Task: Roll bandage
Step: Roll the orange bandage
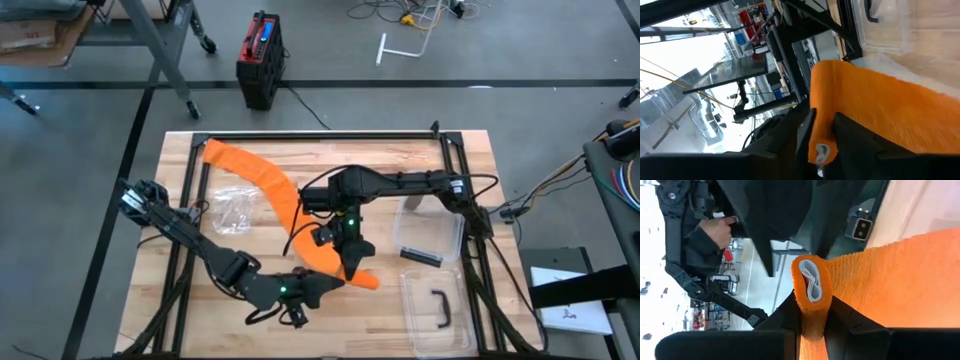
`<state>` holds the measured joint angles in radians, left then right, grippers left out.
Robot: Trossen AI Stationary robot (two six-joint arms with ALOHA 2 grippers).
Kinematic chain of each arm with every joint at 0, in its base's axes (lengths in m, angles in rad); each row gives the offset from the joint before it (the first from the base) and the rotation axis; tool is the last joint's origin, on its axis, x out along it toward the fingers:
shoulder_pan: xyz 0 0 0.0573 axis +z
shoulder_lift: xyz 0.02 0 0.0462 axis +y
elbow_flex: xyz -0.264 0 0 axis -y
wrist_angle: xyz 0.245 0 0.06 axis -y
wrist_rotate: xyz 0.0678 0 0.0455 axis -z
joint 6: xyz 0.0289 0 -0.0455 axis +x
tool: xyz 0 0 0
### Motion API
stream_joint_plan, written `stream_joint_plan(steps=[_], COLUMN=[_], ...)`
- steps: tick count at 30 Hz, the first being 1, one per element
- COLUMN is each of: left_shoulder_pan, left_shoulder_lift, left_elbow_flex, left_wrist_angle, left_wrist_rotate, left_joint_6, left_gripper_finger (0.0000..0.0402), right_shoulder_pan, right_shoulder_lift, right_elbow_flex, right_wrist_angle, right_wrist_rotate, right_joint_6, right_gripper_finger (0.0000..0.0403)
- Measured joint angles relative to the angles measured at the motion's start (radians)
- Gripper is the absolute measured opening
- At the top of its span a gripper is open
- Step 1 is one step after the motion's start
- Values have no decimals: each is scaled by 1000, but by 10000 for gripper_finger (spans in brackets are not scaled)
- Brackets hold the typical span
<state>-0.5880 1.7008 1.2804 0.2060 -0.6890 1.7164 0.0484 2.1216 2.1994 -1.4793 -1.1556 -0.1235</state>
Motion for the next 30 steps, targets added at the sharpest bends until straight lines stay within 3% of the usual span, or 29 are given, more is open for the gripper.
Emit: stream_joint_plan(steps=[16,23,30], left_shoulder_pan=[17,17,17], left_shoulder_lift=[0,0,0], left_elbow_flex=[0,0,0], left_wrist_angle=[-4,-3,-3], left_wrist_rotate=[-3,-3,-5], left_joint_6=[-78,-85,-85], left_gripper_finger=[134,101,40], right_shoulder_pan=[10,10,11], right_shoulder_lift=[0,0,0], right_elbow_flex=[0,0,0], right_wrist_angle=[-3,-3,-4], right_wrist_rotate=[2,3,4], right_joint_6=[2,3,6], right_gripper_finger=[48,49,59])
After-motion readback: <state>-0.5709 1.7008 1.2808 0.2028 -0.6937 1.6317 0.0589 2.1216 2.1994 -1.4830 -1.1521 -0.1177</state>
